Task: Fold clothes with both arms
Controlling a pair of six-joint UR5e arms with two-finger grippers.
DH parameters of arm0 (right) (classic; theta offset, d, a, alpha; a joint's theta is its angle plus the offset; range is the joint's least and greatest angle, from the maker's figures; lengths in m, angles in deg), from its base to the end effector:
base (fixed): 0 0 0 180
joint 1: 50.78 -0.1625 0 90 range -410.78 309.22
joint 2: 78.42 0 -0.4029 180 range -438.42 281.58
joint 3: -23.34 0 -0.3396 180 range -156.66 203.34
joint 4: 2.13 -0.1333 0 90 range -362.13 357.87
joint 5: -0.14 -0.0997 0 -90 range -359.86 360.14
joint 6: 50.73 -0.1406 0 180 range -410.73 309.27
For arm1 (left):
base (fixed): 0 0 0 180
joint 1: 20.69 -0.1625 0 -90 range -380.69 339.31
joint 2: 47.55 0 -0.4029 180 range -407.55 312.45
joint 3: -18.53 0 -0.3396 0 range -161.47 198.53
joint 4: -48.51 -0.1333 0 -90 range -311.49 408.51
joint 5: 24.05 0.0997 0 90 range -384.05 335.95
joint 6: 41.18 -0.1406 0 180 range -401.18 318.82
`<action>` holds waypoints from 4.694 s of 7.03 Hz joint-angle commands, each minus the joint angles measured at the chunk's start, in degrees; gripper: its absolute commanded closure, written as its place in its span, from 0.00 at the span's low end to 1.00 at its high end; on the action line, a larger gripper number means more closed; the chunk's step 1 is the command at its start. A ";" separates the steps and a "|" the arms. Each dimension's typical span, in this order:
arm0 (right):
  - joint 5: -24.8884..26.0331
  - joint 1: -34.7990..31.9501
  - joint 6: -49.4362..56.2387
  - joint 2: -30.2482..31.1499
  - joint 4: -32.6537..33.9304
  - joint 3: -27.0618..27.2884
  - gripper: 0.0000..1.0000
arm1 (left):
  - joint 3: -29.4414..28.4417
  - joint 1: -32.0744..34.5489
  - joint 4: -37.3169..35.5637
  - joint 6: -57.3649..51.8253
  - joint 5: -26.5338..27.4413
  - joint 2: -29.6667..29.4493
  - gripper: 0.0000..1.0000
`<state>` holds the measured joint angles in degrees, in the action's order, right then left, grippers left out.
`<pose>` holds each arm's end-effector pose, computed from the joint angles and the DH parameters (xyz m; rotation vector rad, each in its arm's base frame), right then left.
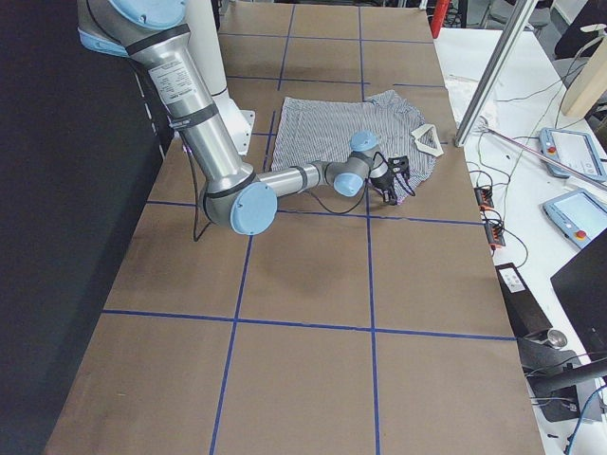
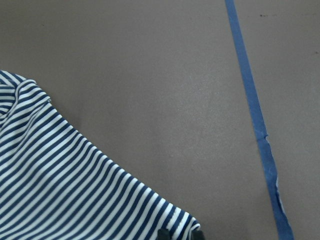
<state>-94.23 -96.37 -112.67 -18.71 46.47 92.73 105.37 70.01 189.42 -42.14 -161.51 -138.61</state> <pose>-0.4091 -0.5927 0.4638 0.4785 -0.7580 0.2513 -0.0356 -0.4836 0.5654 0.8127 0.7649 0.3564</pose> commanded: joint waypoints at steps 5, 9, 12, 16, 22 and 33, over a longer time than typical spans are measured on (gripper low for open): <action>4.00 0.32 -2.65 -10.10 22.93 5.38 1.00 | -0.35 0.00 0.42 0.00 0.00 0.00 0.00; 15.34 8.85 -19.88 -24.61 32.70 -3.78 1.00 | -0.36 -0.26 0.42 0.09 0.00 0.00 0.00; 16.06 8.94 -20.33 -29.53 32.53 -9.15 1.00 | -0.36 -0.26 0.42 0.09 -0.09 0.00 0.00; 12.15 6.51 -11.61 -31.50 32.52 -8.15 0.00 | -0.44 -0.44 0.42 0.26 0.00 -0.70 0.00; -22.33 -17.14 24.39 -0.95 31.48 21.21 0.00 | -0.53 -21.38 9.38 44.36 13.25 -10.35 0.00; -24.11 -17.69 20.19 9.55 20.13 27.03 0.00 | -29.00 -39.89 -0.99 51.95 37.62 -37.61 0.41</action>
<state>-118.34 -114.06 -92.49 -9.15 66.55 119.85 77.77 30.90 188.36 11.58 -123.96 -175.21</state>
